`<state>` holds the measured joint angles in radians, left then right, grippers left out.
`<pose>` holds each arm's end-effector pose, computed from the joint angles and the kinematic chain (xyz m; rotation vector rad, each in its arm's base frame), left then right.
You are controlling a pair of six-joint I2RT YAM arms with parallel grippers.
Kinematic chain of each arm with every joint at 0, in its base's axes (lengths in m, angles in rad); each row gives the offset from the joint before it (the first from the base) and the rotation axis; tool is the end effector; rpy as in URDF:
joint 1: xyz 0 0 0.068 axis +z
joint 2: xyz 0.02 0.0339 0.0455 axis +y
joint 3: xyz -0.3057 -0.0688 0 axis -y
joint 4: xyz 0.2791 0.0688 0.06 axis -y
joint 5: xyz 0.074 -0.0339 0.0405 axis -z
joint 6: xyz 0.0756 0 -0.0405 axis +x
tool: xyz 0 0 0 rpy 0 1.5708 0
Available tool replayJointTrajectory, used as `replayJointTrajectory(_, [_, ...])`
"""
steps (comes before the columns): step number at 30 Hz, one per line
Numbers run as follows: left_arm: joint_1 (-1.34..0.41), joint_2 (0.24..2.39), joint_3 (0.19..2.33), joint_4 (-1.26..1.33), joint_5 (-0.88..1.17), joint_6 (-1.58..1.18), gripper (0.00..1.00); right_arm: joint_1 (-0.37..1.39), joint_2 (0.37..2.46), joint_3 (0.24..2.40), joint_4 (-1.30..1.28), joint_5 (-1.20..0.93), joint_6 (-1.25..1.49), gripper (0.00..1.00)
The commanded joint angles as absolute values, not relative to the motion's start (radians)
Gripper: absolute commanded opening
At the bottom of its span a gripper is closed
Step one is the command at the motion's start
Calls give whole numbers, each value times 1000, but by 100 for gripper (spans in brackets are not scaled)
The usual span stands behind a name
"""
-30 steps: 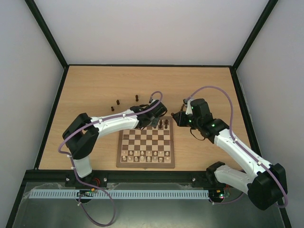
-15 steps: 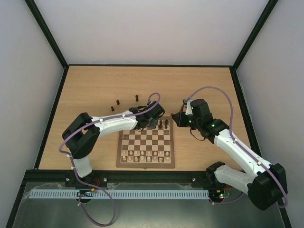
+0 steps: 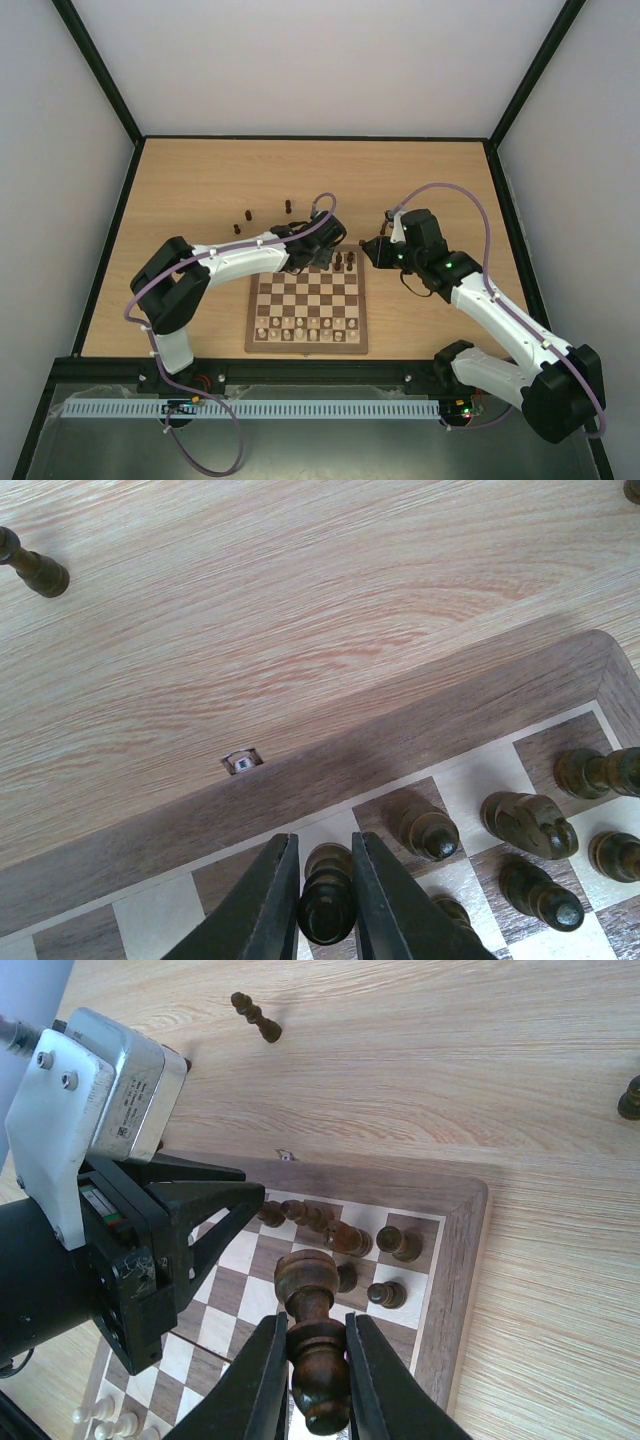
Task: Set up the chess pieces on the board
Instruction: Place the chess piece on the chessboard.
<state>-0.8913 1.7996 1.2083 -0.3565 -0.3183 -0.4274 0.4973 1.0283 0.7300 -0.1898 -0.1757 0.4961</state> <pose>0.2946 -0.3271 0.1871 0.4411 2.4197 -0.1729 0.2377 0.1441 0.2810 -0.1148 2.1442 0.7804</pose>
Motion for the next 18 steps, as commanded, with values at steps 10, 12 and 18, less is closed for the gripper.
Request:
replayJointTrajectory(10, [-882,1810,1191,-341,-327,-440,20,494,1008,717,-199,-194,480,12])
replayJointTrajectory(12, [-880,1809,1190,-340,-329,-441,21,494,1008,716,-200,-196,482,12])
replayJointTrajectory(18, [-878,1780,1190,-347,-340,-448,28,494,1006,719,-201,-200,480,12])
